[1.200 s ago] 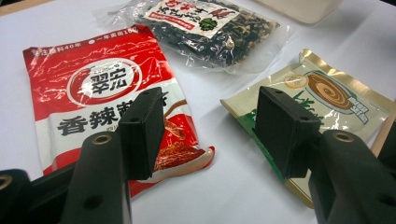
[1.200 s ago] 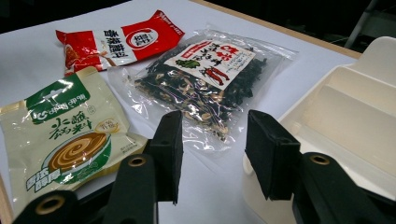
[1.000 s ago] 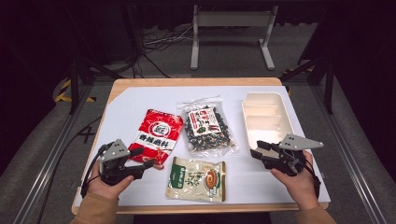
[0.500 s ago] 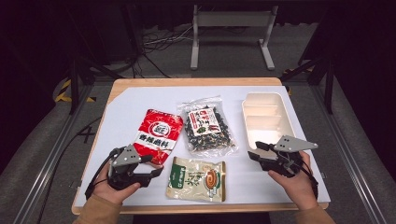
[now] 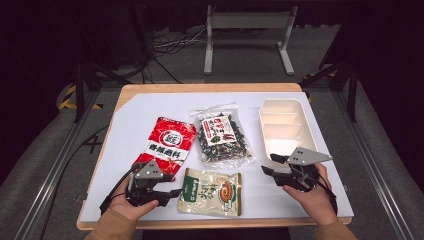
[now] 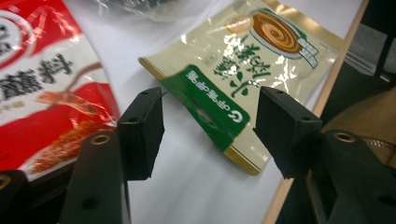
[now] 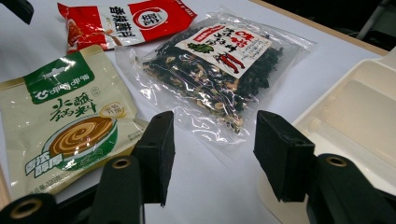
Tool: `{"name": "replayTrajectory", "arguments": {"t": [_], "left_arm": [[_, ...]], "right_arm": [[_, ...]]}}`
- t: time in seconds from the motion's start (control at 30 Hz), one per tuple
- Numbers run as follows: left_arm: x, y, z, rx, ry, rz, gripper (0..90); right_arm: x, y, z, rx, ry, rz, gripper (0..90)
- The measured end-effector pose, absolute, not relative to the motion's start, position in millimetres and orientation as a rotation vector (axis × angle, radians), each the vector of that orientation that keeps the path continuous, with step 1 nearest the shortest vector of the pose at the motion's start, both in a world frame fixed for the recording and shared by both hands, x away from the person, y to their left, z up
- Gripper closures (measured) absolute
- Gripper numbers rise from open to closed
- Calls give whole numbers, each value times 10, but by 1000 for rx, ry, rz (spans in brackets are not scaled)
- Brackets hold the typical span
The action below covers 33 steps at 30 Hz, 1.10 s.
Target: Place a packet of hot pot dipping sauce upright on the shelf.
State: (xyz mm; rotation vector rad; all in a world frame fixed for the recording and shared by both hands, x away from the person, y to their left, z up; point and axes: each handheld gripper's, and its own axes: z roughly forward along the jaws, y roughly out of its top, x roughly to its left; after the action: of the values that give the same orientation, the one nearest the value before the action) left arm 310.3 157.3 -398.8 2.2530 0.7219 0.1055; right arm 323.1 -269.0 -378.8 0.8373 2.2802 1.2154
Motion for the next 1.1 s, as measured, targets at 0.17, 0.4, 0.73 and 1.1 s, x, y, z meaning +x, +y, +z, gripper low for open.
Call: {"name": "replayTrajectory", "arguments": {"t": [0.17, 0.4, 0.73, 1.1], "left_arm": [[3121, 1543, -4048, 2281, 741, 50, 415], [3162, 1516, -4141, 2320, 776, -22, 388], [3222, 1490, -4262, 2362, 788, -105, 393], [3221, 1425, -4313, 2417, 761, -169, 394]], "right_arm": [[3230, -2676, -3802, 838, 2285, 1217, 471], [3232, -2655, -3824, 837, 2294, 1217, 457], [3244, -2646, -3849, 839, 2301, 1208, 448], [3249, -2632, -3858, 843, 2307, 1208, 433]]}}
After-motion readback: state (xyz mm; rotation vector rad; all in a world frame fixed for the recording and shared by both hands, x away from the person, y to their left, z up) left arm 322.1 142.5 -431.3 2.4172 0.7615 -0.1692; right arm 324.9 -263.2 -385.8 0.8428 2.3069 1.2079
